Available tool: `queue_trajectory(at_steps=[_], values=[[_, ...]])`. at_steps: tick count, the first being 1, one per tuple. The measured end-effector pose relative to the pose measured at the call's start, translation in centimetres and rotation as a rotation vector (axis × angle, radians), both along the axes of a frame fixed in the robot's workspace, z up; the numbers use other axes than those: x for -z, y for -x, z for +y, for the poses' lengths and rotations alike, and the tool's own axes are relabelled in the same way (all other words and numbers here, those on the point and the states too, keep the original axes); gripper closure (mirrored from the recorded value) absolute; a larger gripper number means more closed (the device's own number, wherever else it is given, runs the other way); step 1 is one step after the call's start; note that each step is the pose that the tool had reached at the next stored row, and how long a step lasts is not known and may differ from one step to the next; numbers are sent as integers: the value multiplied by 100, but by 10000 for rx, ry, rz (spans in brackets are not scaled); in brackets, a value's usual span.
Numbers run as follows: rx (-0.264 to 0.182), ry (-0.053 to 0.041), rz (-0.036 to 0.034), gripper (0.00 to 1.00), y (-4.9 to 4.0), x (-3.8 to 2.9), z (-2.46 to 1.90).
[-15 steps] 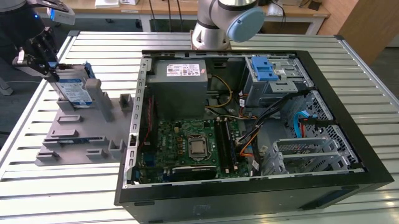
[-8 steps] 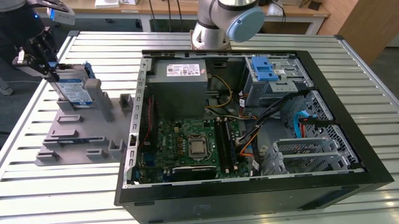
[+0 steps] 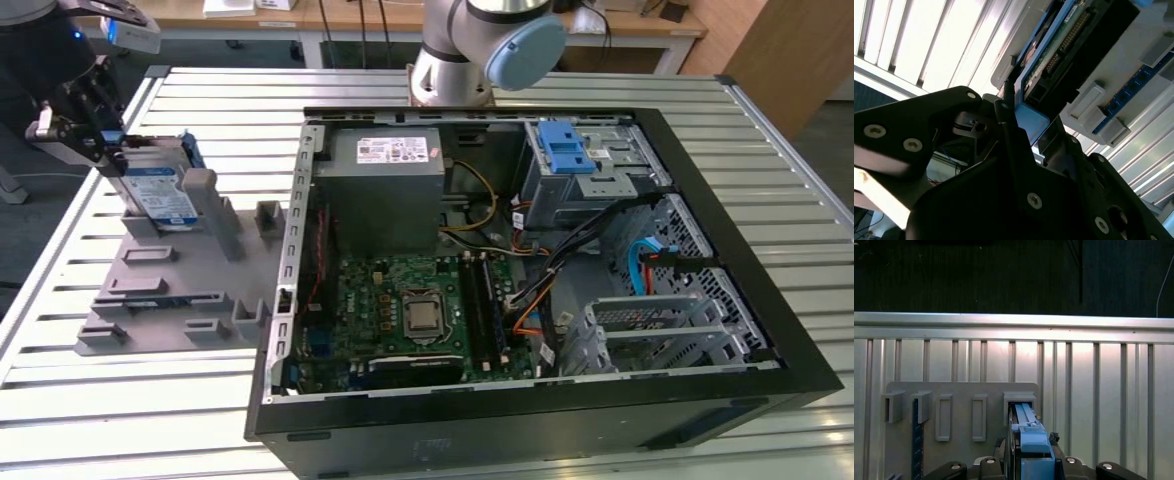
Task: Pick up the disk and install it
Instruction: 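Pick up the disk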
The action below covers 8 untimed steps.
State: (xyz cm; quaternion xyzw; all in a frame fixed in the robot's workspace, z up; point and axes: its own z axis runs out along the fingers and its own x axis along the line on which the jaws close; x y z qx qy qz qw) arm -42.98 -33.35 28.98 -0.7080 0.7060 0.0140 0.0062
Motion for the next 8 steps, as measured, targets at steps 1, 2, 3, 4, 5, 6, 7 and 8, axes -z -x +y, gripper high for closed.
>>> queue_trajectory(at_steps=[1, 2, 3, 4, 5, 6, 7, 8], values=[[0, 0, 1, 56, 0, 0, 0], [-1, 0, 0, 56, 0, 0, -1], [0, 1, 0, 57, 0, 0, -1], [0, 2, 3, 57, 0, -1, -1], [-1, 1, 2, 63, 0, -1, -1], [0, 1, 2, 63, 0, -1, -1], [0, 1, 1, 63, 0, -1, -1], [0, 1, 1, 63, 0, -1, -1]])
